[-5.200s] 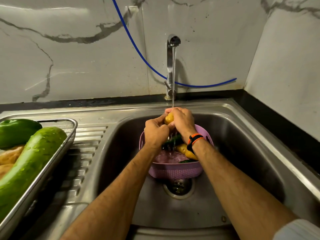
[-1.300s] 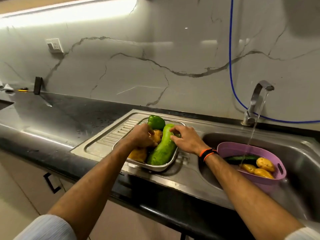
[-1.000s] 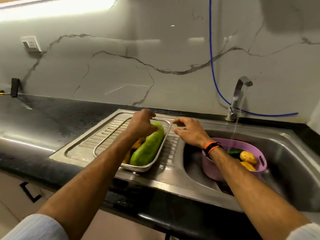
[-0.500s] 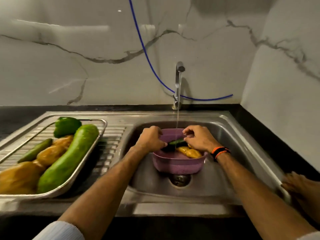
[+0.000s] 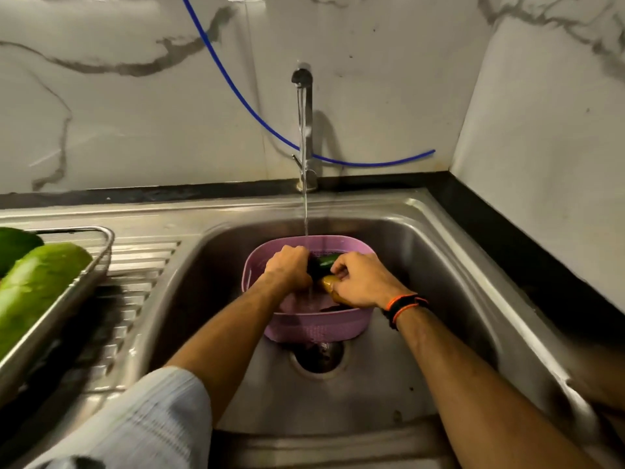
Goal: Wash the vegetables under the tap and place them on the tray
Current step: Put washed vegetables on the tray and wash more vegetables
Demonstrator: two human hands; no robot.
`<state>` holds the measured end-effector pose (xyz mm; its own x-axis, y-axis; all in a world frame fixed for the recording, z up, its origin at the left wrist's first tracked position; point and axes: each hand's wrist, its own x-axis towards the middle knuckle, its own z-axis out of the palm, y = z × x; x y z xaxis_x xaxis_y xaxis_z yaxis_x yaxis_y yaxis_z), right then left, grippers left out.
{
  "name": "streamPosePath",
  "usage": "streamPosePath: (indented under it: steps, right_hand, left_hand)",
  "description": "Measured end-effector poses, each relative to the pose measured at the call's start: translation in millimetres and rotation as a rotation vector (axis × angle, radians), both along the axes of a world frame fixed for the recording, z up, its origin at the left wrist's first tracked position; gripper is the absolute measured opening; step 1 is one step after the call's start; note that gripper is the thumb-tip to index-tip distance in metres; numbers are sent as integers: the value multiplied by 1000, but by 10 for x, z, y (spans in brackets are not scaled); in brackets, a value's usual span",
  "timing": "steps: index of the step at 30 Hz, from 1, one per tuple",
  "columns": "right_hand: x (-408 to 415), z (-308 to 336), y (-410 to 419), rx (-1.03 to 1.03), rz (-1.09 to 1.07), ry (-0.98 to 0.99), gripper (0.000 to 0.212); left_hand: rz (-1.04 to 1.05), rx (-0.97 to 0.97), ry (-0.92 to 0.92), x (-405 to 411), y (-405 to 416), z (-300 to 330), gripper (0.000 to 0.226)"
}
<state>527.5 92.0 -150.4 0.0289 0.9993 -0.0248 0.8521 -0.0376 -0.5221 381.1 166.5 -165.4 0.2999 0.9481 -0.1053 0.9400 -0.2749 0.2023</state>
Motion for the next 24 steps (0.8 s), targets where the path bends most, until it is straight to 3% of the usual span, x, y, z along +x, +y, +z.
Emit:
streamPosePath:
  steps: [7, 11, 16, 20, 24]
  right_hand:
    - [-1, -30, 39, -18, -8, -18, 27]
    - [0, -10, 43, -33, -13, -13, 28]
    - [-27, 58, -18, -31, 5, 14, 13]
    - [-80, 141, -82, 6, -12, 75, 29]
    - [-242, 307, -162, 109, -56, 315, 36]
  left_hand:
    - [-71, 143, 175, 141, 67, -152, 49]
    - [-24, 119, 93, 62, -43, -25, 43]
    - [158, 9, -298, -129, -215, 222, 35]
    - [302, -131, -747, -245, -403, 323, 21]
    - [403, -312, -1252, -285, -518, 302, 23]
